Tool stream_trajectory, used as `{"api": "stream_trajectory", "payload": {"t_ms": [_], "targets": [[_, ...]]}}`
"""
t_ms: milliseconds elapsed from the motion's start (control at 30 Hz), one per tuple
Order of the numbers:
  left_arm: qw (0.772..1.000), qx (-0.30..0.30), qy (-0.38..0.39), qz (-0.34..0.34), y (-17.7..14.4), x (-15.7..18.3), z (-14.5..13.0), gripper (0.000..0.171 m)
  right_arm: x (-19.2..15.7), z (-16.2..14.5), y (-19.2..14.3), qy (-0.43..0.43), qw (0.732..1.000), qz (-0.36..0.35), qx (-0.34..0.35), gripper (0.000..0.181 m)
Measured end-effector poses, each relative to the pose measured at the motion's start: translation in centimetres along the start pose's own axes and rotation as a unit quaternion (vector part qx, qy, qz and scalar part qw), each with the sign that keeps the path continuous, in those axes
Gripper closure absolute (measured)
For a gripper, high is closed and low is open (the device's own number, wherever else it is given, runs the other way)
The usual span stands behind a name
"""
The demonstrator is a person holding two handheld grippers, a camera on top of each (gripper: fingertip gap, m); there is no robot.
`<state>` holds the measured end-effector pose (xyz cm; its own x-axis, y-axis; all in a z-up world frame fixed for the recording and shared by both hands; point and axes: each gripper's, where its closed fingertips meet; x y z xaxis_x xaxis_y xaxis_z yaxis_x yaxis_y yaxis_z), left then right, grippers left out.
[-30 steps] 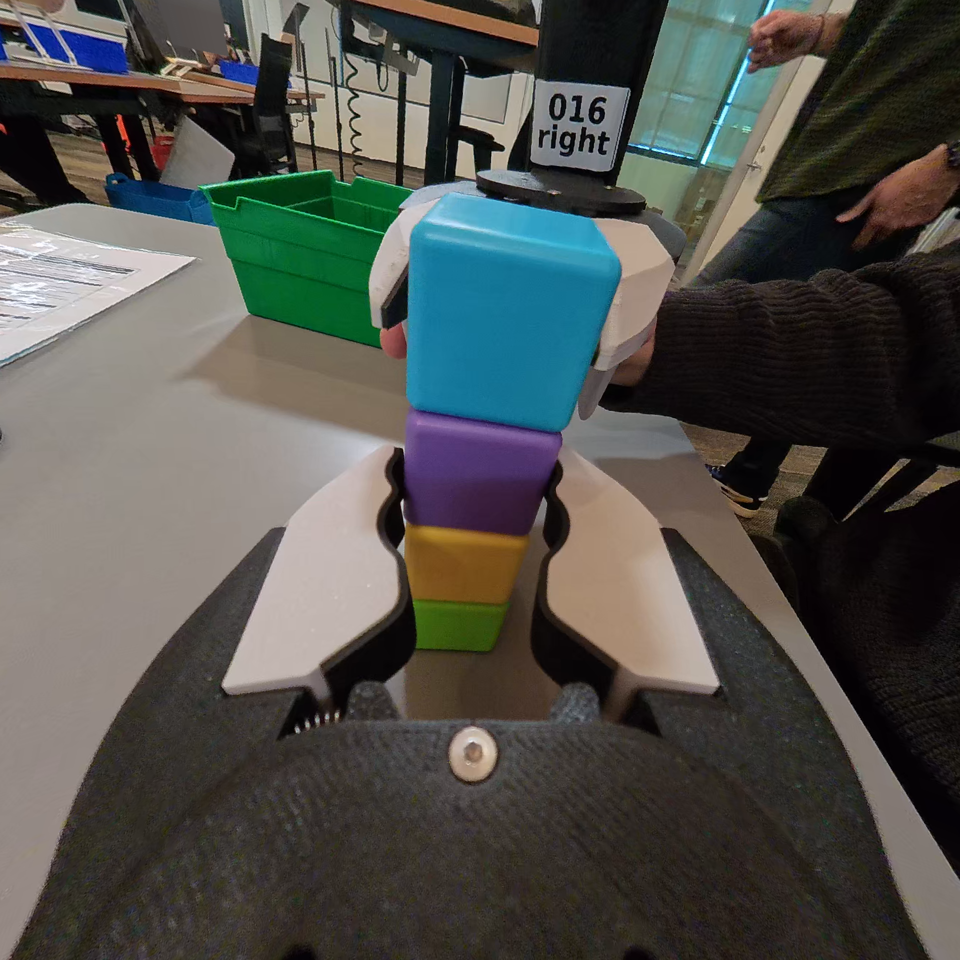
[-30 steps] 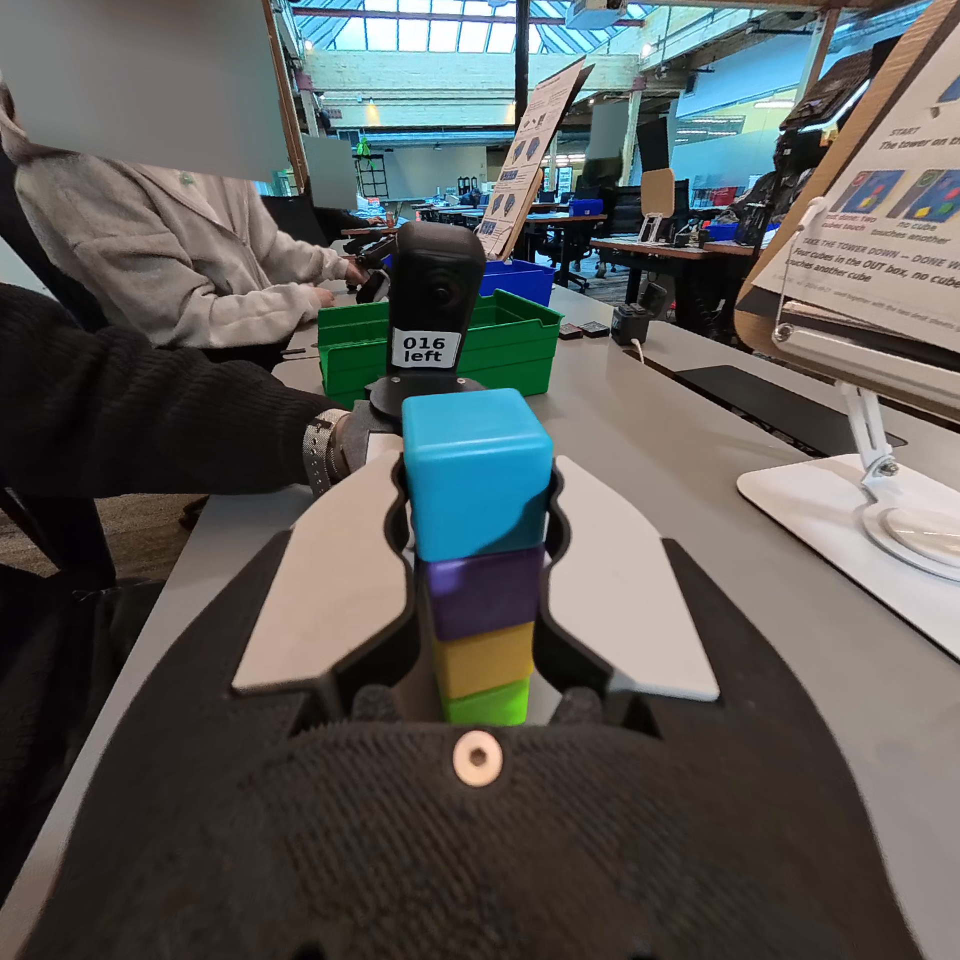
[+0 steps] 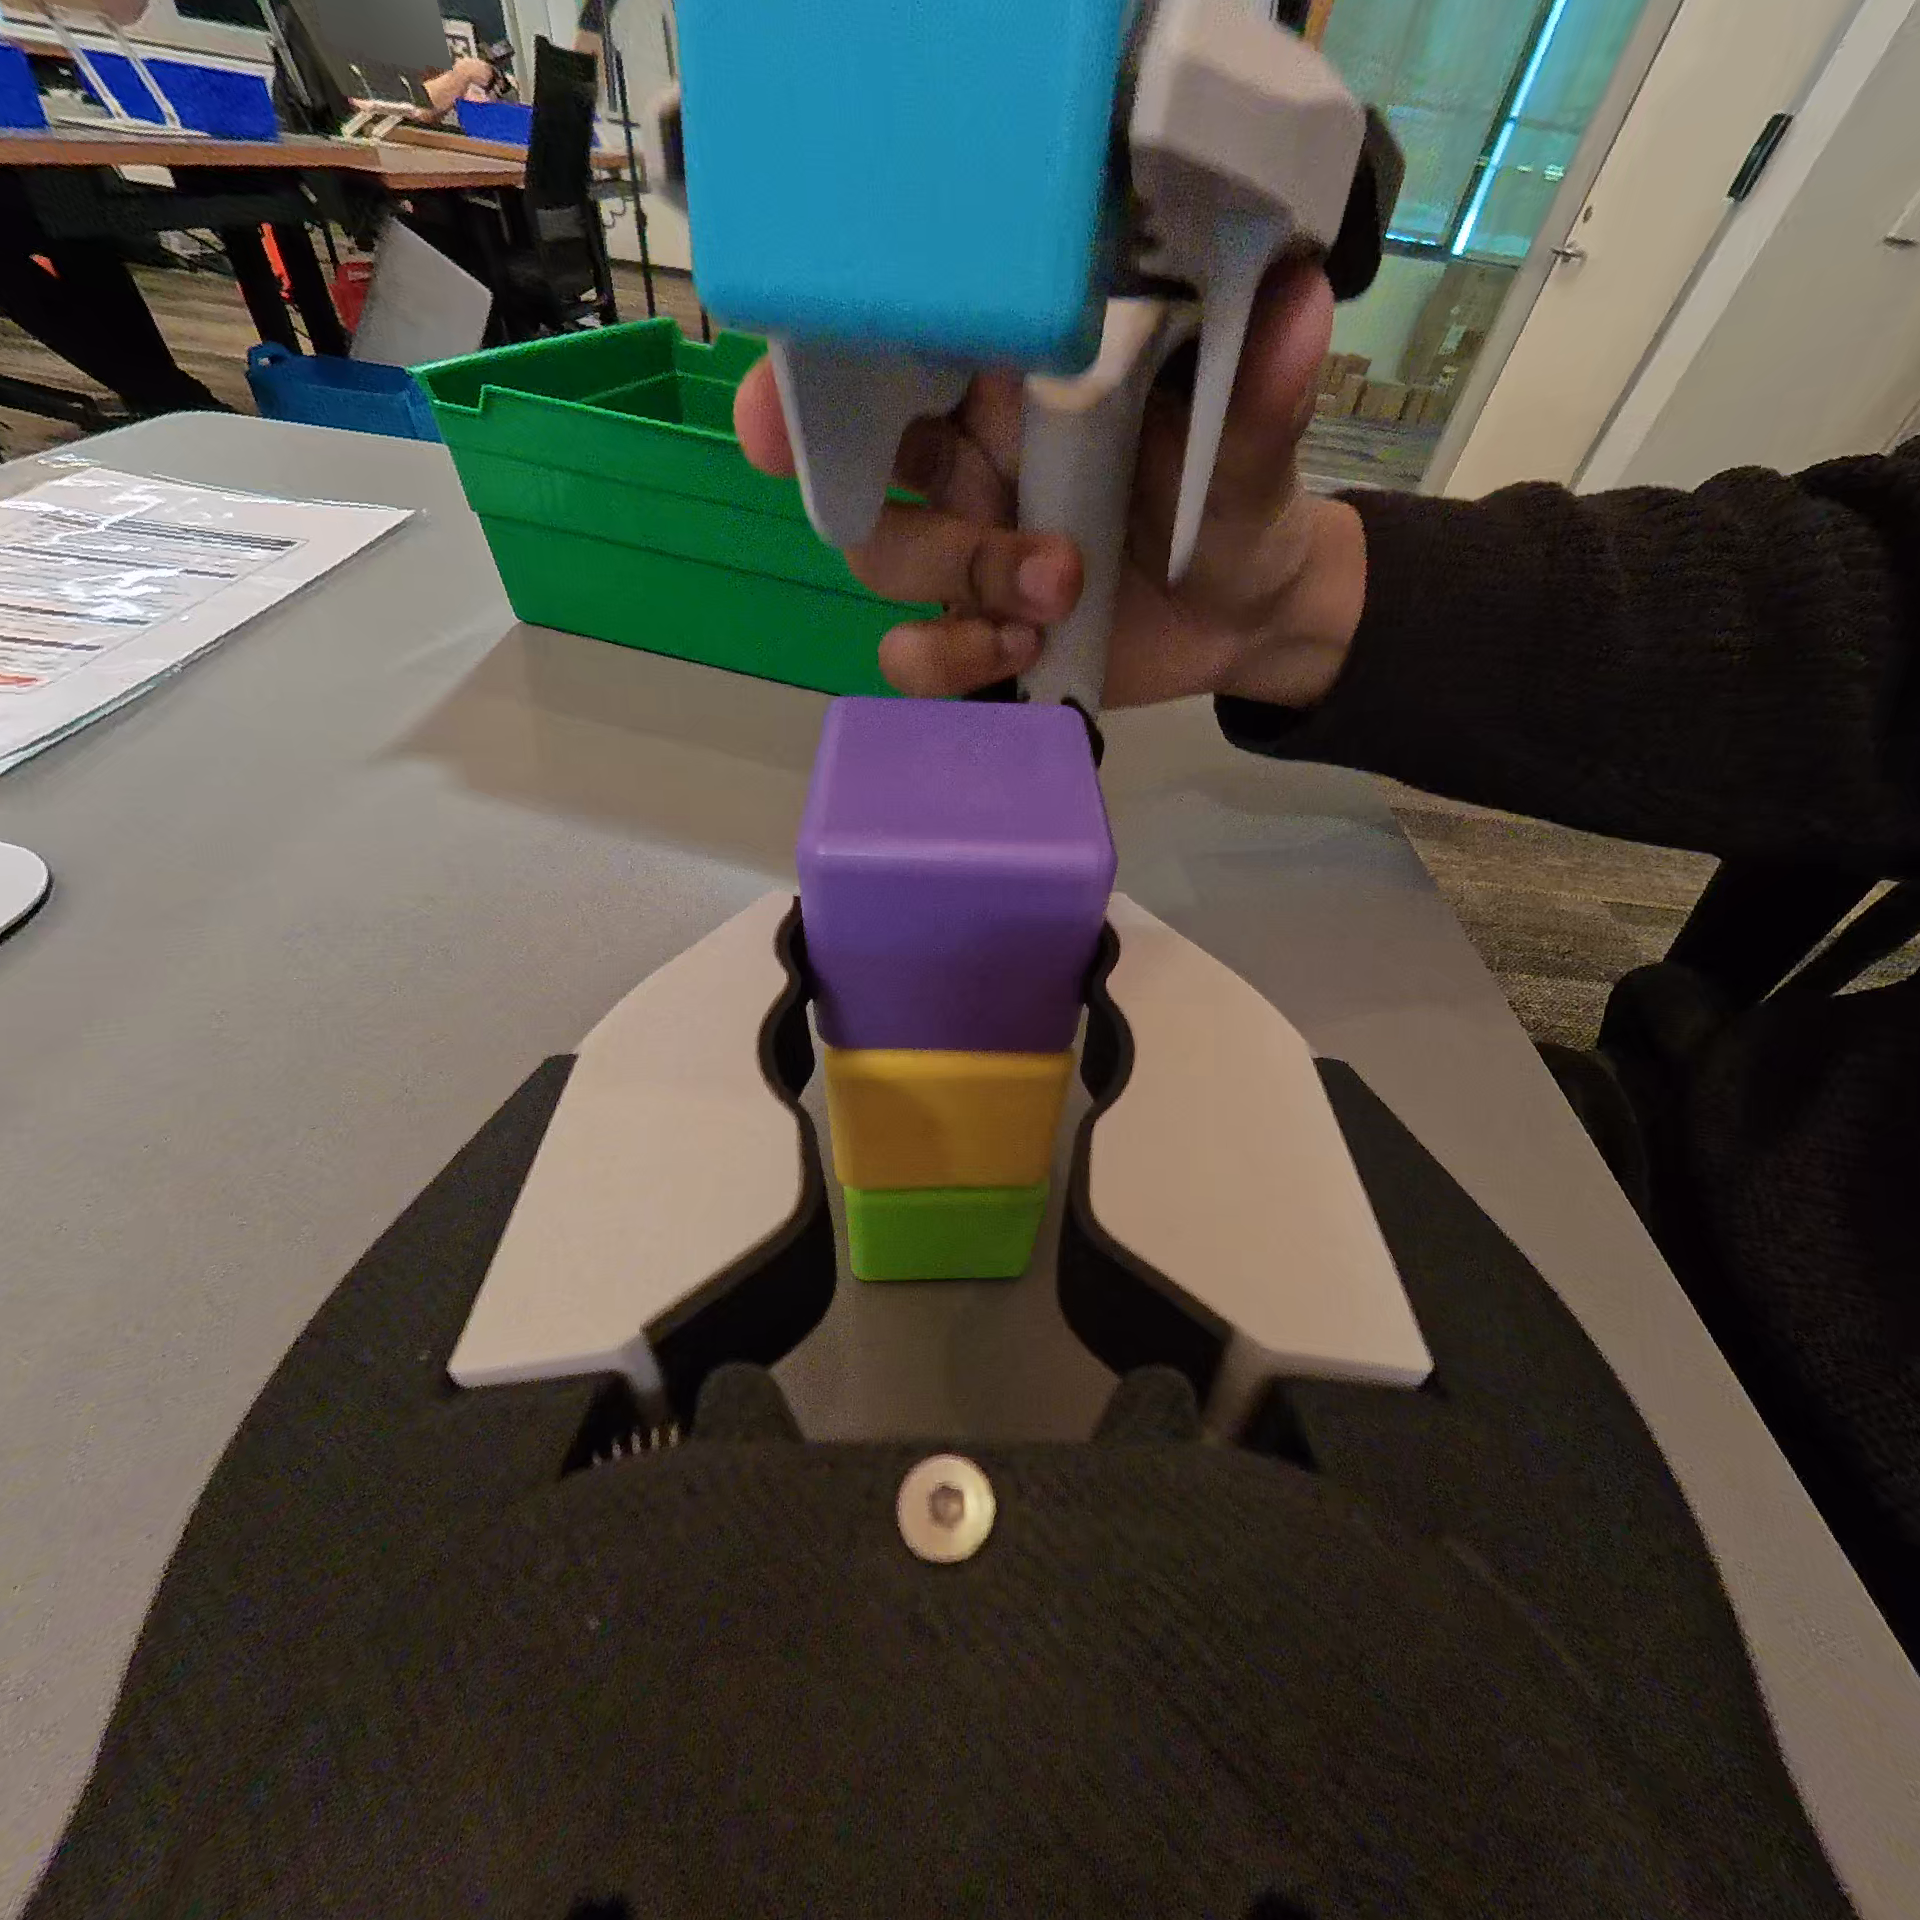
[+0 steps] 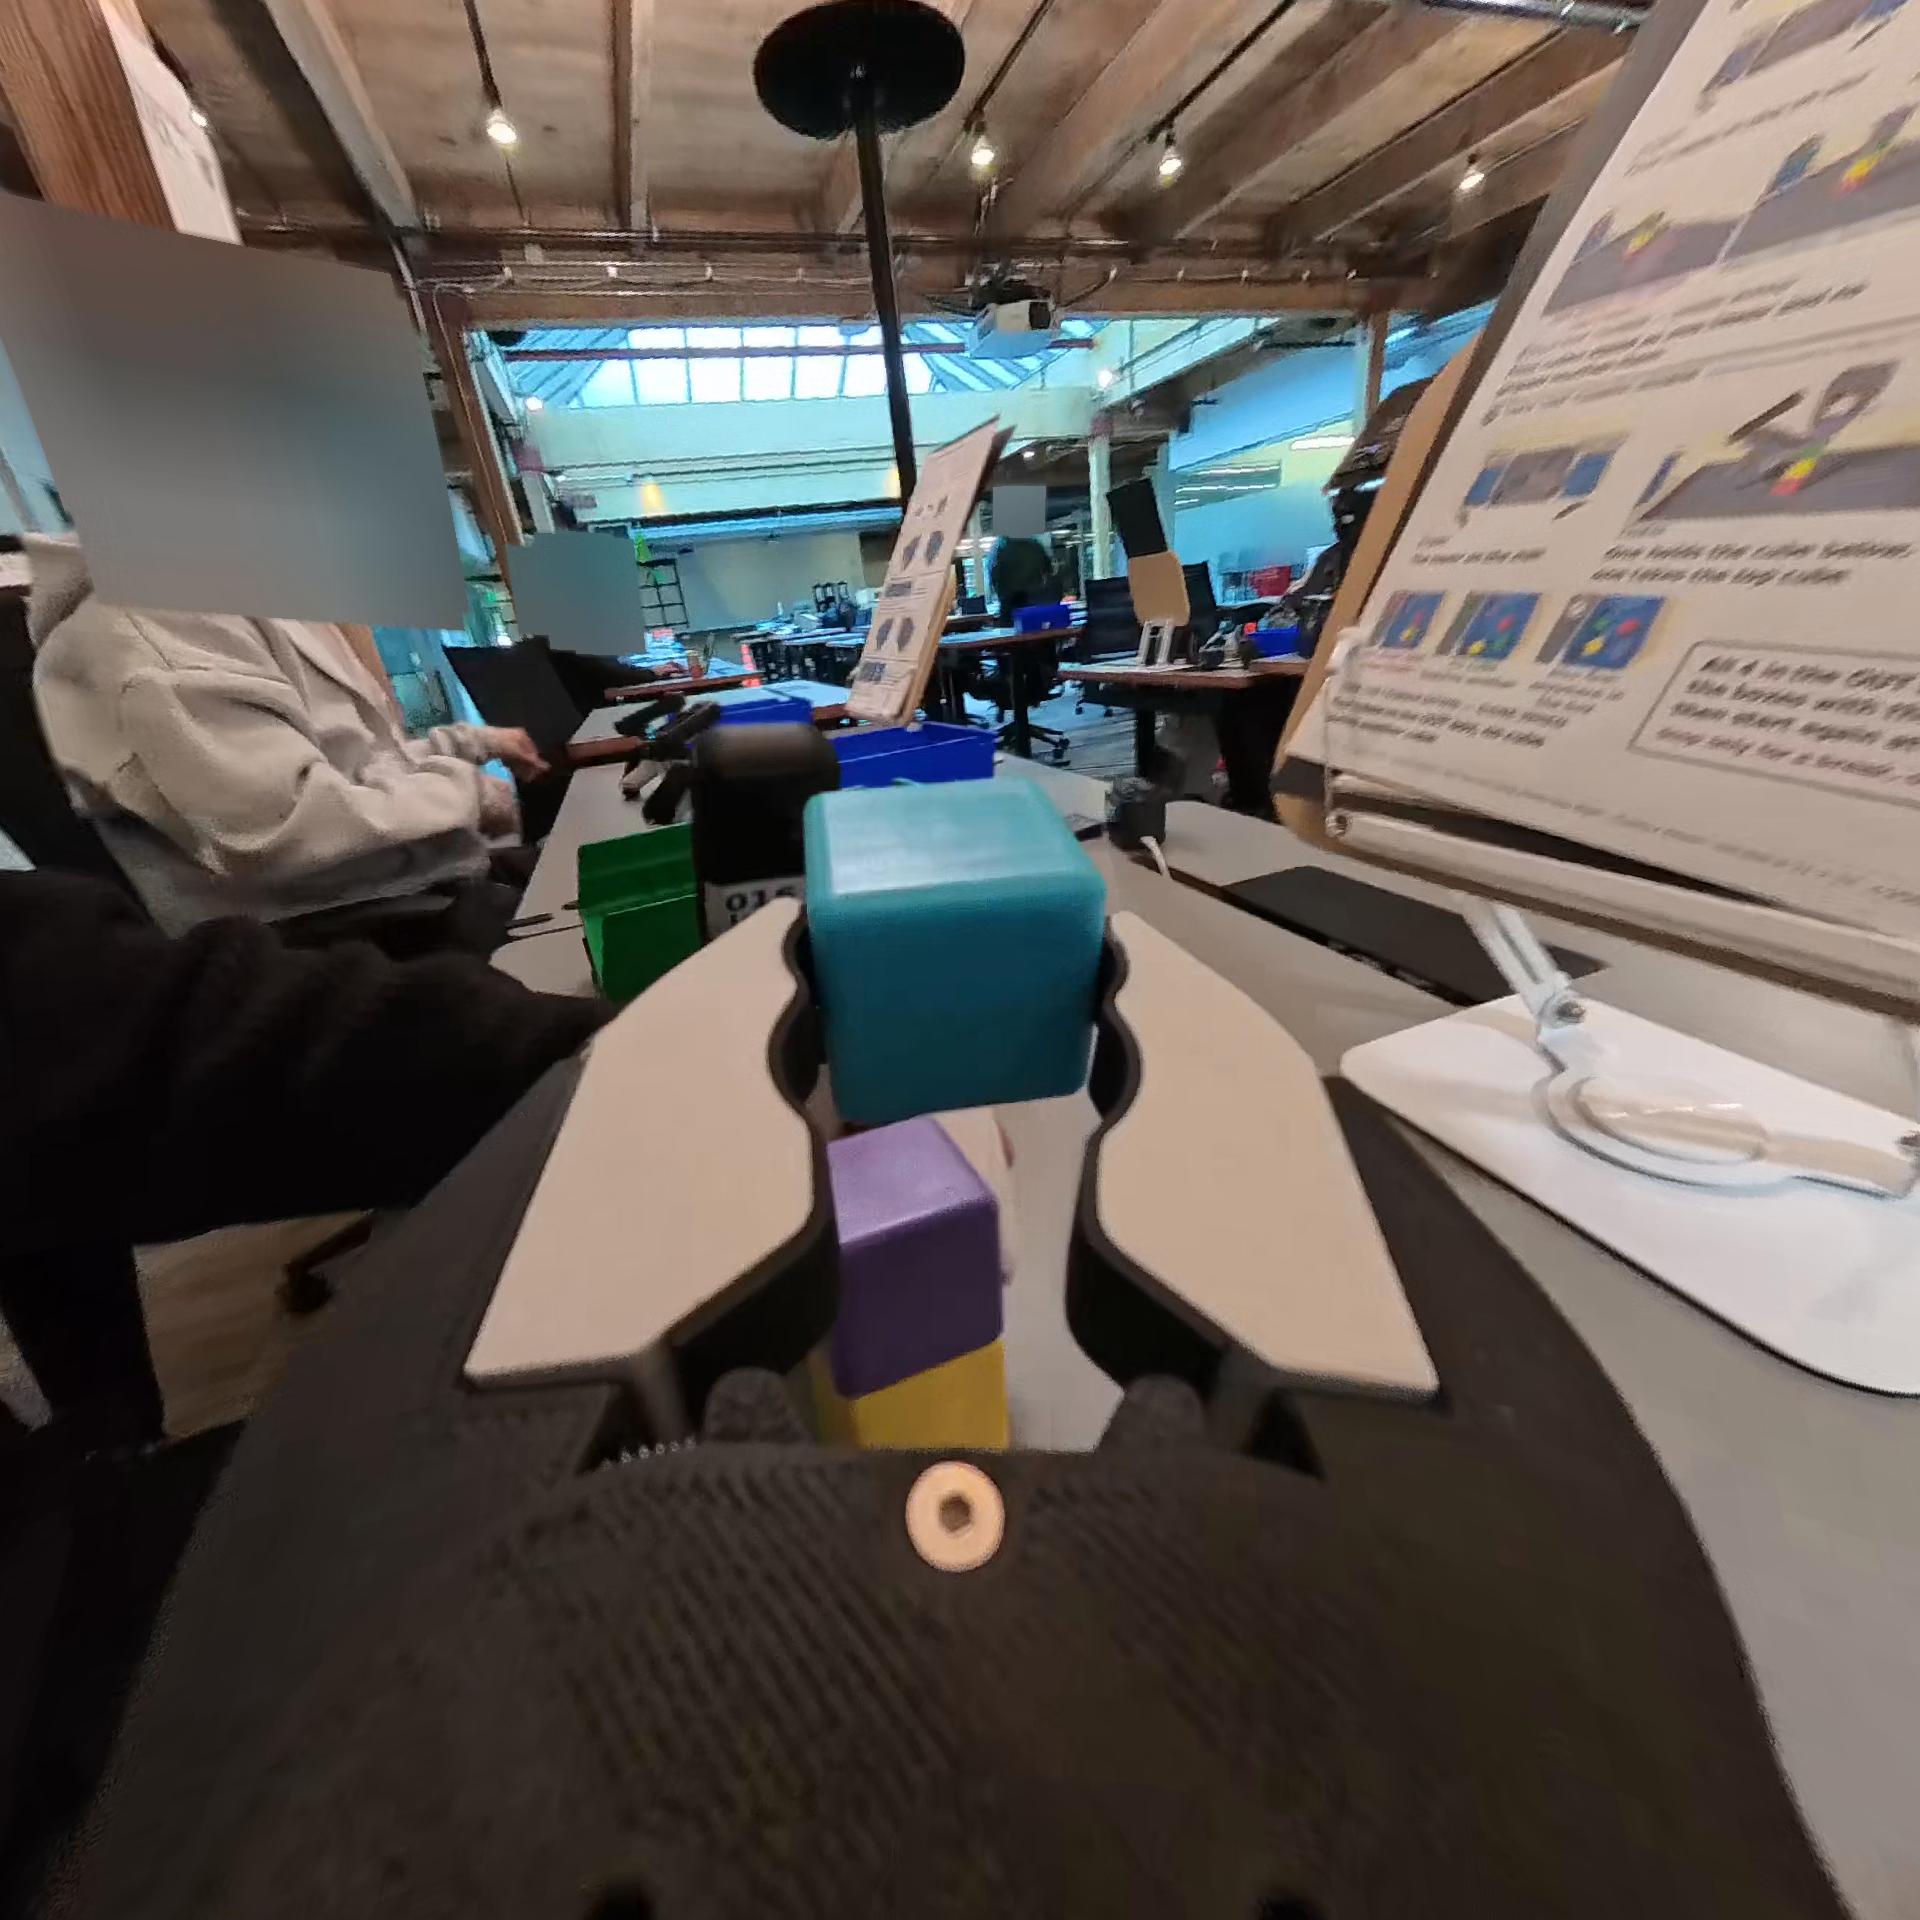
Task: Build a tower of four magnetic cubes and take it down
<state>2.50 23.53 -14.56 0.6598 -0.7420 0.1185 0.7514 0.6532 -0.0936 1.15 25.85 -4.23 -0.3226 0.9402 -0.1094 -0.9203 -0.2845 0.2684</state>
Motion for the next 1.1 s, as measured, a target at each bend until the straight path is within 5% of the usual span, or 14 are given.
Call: {"api": "stream_trajectory", "payload": {"t_ms": [267, 433, 567, 700, 867, 1100], "targets": [[1.0, -0.005, 0.014, 0.002, 0.0, 0.2, -0.1, 0.122, 4.5, 5.8, -4.4, -0.077, 0.985, -0.141, -0.063, 0.13], [1.0, -0.009, 0.017, 0.0, 0.0, 0.6, -0.3, 0.122, 10.8, 7.1, -11.9, -0.124, 0.923, -0.31, -0.189, 0.13], [0.999, -0.024, 0.022, 0.003, 0.1, 0.5, -0.9, 0.121, 16.6, 5.2, -19.0, -0.09, 0.848, -0.404, -0.331, 0.13], [0.999, -0.028, 0.02, 0.004, 0.2, 0.4, -1.0, 0.117, 20.7, 1.5, -24.3, -0.041, 0.766, -0.425, -0.481, 0.129], [0.999, -0.03, 0.014, 0.004, 0.1, 0.3, -1.3, 0.116, 23.2, -3.7, -26.7, 0.03, 0.691, -0.398, -0.603, 0.129], [0.999, -0.029, 0.017, -0.001, 0.1, 0.6, -1.0, 0.116, 25.8, -7.2, -27.5, 0.056, 0.632, -0.384, -0.671, 0.129]]}}
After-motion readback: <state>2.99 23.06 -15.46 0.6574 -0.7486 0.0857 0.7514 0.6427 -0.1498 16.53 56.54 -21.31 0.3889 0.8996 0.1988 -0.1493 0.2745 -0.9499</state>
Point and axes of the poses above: each gripper's, where its closed fingertips meet, y out along the fingers, z out of its top, x = y × z across the jaws, and after that the axes turned 6 degrees about x, right-handed
